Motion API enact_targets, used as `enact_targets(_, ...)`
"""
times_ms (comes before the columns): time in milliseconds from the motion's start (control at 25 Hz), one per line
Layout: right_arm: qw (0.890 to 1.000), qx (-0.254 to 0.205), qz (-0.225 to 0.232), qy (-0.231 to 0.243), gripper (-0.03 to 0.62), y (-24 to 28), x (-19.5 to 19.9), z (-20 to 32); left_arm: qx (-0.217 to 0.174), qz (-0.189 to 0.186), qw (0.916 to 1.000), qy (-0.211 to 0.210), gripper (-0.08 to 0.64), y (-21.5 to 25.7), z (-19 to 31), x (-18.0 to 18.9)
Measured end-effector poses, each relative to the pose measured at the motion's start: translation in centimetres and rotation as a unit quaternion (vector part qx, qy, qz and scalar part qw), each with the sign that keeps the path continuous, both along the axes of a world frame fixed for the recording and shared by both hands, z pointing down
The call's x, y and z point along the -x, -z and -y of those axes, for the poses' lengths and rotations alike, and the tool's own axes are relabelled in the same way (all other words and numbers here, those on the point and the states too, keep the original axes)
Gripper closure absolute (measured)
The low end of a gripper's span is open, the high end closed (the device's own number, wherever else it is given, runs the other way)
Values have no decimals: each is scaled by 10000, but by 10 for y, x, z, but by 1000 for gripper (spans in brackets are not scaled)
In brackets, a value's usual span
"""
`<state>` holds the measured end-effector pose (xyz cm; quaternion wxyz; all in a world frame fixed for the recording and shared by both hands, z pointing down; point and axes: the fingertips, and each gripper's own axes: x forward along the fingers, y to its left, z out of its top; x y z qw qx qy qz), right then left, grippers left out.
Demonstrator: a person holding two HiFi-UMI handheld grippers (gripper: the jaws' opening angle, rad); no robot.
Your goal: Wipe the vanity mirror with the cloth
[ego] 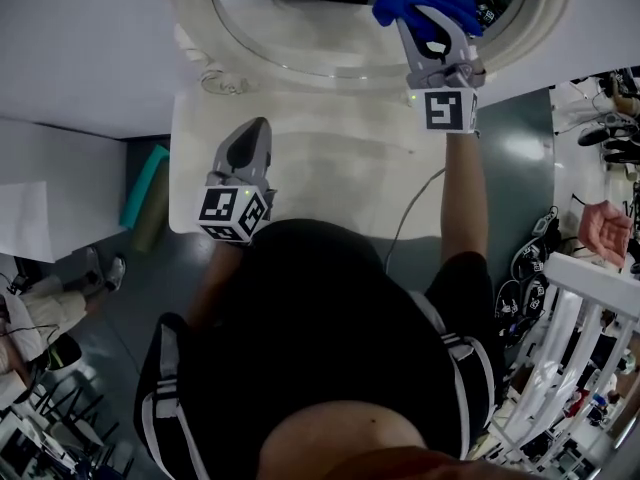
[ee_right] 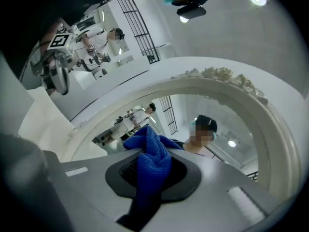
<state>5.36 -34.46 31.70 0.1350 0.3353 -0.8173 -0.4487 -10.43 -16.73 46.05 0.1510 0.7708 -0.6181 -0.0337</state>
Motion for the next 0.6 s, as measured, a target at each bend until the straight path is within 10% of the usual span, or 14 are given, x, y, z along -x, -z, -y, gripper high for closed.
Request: enact_targets(600,9560,1332,-2609,165,548,-215,-3,-1,117,-24,9998,160,552,-6,-7,-2)
